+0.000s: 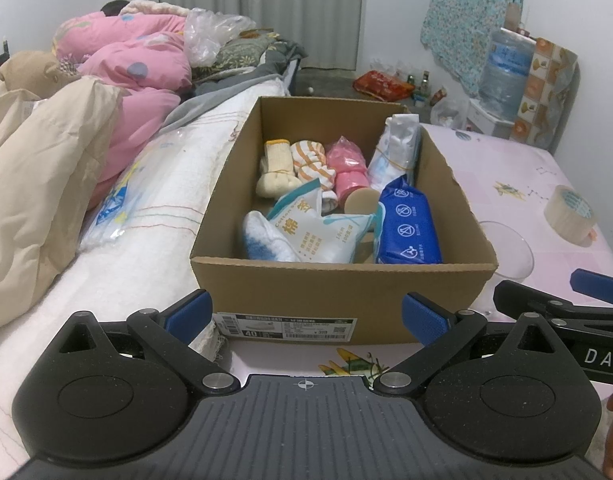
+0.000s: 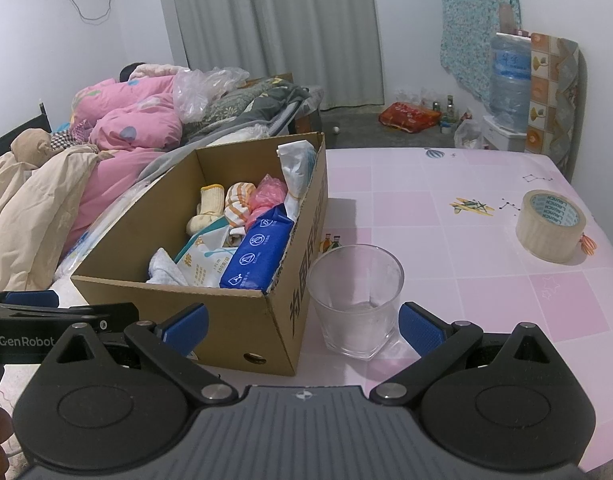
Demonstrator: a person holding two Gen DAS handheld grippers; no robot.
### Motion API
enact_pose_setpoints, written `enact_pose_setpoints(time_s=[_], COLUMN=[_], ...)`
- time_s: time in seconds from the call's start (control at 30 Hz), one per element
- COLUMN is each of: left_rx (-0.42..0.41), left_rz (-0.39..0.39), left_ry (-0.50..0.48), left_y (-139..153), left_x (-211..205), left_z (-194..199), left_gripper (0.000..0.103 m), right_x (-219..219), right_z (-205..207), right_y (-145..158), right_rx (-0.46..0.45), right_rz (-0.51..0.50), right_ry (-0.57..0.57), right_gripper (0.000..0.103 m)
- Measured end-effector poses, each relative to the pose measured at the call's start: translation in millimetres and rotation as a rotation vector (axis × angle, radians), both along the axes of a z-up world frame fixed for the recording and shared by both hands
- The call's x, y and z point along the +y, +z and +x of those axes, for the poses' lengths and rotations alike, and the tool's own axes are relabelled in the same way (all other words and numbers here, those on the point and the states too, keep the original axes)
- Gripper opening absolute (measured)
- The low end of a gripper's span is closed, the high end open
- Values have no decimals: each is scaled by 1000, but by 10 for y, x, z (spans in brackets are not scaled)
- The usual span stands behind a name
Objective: Organize soft objects
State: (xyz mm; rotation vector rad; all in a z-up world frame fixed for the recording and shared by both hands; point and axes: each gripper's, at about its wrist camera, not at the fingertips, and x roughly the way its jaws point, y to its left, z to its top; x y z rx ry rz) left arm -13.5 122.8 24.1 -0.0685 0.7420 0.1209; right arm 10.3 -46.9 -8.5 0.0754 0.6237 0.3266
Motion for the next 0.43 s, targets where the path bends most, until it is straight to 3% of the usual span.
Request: enact_pose_setpoints(time_s=[0.43], left_rx=[6], left_rz=[-1], left_ry=[-1], left_y=[-15], left_x=[-6], left_z=[5], left_gripper=[102], right_x=[-5], right_z=[-1], right_y=[-6], right_rx=[1], right_rz=[0], right_ry=[0], right_gripper=[62])
